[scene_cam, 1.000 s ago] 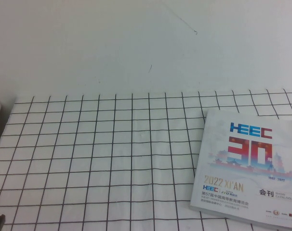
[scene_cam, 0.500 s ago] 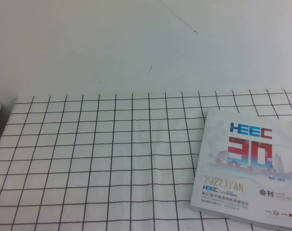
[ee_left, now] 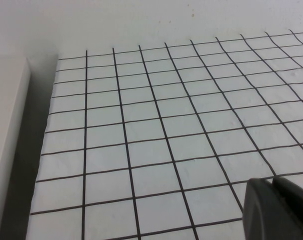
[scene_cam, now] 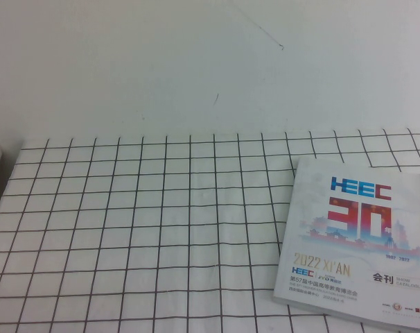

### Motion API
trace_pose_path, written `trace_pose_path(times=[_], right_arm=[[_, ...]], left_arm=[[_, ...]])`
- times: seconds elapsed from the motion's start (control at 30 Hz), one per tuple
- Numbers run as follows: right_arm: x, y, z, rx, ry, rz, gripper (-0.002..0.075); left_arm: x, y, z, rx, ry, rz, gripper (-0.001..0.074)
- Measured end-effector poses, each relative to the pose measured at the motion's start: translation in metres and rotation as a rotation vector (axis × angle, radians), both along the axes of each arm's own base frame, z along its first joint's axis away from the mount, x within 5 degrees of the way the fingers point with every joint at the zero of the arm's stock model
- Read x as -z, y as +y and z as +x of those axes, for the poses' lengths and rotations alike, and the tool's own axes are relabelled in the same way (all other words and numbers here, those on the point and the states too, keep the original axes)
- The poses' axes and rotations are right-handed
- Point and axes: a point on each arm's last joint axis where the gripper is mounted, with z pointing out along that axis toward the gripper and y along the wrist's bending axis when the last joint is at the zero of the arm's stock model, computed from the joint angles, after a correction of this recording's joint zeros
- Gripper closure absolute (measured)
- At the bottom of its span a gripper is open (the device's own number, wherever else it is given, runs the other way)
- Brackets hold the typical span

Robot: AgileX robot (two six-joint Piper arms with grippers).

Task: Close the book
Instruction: 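Close the open booklet and leave it lying on the table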

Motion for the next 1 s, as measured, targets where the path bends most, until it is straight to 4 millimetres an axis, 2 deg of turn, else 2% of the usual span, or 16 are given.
trace_pose_path(times=[0.73,0.87,1.0], right_arm=[[0.001,0.000,0.000,0.000,0.000,0.000,0.0729],[0.010,-0.005,0.002,0.016,-0.121,-0.074,0.0729],[0.030,-0.012,0.002,0.081,-0.211,-0.106,0.0729]], left_arm=[[0.001,0.000,0.000,0.000,0.007,-0.005,0.0738],[0.000,0.000,0.000,0.000,0.005,-0.005,0.0738],[0.000,0.000,0.000,0.000,0.007,-0.005,0.0738]])
